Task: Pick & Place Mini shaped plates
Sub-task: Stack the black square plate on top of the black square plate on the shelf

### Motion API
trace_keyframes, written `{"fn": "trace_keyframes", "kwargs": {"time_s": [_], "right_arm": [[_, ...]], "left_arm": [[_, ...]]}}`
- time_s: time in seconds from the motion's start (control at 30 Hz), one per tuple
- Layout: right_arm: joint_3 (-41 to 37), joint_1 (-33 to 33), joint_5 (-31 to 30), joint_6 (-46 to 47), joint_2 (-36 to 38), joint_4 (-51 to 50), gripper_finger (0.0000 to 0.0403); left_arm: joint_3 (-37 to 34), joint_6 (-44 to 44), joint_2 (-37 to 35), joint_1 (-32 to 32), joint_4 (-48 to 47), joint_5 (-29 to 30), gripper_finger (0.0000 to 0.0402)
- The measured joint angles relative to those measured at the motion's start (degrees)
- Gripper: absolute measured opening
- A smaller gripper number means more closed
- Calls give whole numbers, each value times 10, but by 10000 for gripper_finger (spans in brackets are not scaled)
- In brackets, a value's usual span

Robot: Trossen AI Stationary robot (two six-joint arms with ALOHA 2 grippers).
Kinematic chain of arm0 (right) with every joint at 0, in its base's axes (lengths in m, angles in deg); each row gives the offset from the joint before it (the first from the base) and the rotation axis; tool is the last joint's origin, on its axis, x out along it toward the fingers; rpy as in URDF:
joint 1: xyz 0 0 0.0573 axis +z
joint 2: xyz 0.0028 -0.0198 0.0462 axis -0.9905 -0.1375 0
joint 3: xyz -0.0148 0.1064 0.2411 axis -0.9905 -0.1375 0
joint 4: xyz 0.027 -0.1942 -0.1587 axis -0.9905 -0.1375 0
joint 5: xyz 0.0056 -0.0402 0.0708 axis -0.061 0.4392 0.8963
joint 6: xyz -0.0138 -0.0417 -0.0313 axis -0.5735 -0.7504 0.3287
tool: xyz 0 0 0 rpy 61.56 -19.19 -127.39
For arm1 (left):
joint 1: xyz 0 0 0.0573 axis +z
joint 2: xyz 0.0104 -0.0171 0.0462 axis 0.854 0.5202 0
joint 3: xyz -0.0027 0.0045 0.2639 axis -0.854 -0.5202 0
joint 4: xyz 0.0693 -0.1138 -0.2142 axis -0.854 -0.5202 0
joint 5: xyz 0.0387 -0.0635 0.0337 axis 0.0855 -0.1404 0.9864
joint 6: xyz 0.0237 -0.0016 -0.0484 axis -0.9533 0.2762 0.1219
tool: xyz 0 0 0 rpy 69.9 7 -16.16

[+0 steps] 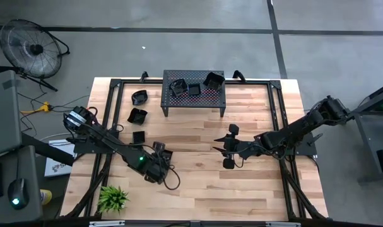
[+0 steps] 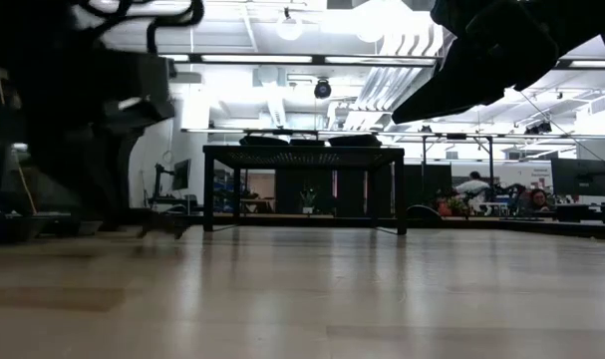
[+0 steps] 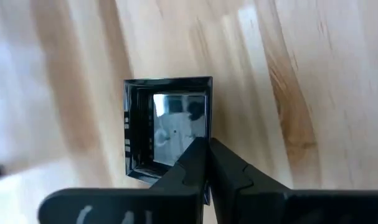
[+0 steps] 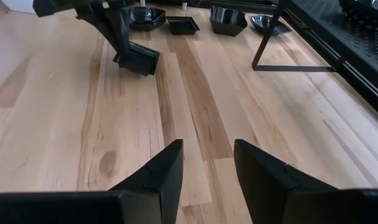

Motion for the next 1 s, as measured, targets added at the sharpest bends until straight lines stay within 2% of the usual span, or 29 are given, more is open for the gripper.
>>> {"fn": "trace_keyframes", "kwargs": {"time_s": [0.43,0.63,1.0], "right_arm": [[1,-1,2,1,0,0,138],[1,-1,2,2,0,0,138],[1,-1,2,2,0,0,138]], "left_arm": [[129,-196,0,9,-18,183,5],[175,-272,0,65,-17,182,5],[228,-358,0,201,-17,108,5]]}}
